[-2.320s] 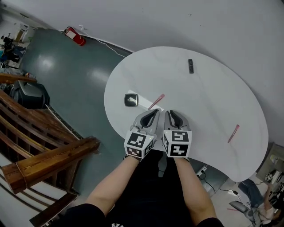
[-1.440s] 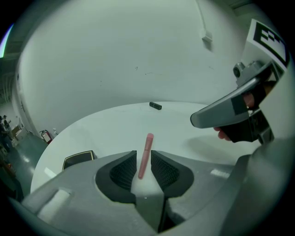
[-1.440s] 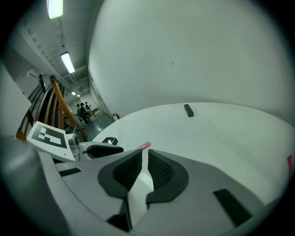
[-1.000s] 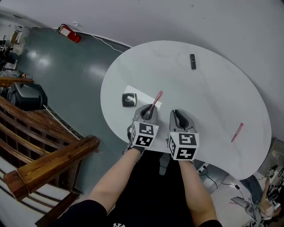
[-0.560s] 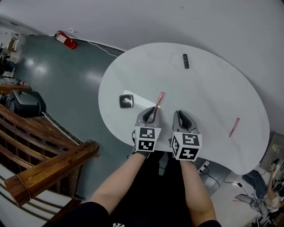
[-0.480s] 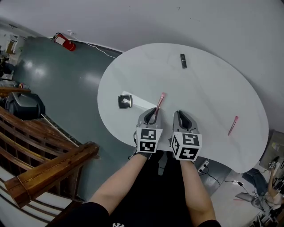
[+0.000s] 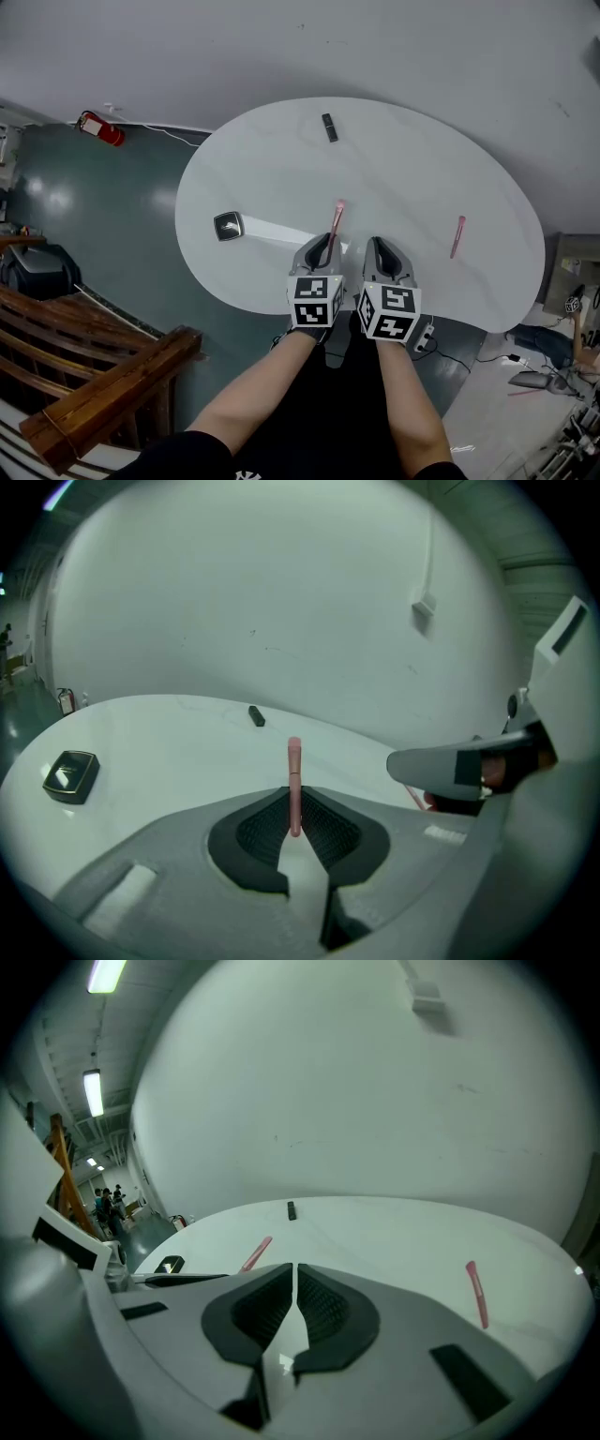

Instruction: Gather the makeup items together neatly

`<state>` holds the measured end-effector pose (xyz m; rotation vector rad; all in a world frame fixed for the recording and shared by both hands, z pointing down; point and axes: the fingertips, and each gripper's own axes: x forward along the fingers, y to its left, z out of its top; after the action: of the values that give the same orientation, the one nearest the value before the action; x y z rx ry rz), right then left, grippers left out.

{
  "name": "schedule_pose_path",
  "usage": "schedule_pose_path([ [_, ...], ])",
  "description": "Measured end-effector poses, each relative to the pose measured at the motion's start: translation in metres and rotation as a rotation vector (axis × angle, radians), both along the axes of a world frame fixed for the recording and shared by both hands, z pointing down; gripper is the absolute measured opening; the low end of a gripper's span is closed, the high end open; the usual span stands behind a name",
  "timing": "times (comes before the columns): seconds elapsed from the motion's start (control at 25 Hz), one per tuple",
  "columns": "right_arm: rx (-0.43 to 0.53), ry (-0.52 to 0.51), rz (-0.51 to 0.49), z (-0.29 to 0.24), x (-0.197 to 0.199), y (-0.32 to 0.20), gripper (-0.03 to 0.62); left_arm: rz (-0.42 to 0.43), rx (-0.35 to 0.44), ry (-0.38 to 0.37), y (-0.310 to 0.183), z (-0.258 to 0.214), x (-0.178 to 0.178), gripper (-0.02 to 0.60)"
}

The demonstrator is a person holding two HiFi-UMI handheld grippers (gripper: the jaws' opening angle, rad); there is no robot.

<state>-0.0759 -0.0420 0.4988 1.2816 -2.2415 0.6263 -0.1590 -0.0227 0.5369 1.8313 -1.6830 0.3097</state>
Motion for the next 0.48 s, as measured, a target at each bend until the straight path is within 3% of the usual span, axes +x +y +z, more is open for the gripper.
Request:
schedule_pose_path([
  [0.48,0.047,0.023,0.052,-0.008,0.111,-0.029,0.026,0.034,0.003,0.037,-0.030,-0.004,0.114,0.043],
])
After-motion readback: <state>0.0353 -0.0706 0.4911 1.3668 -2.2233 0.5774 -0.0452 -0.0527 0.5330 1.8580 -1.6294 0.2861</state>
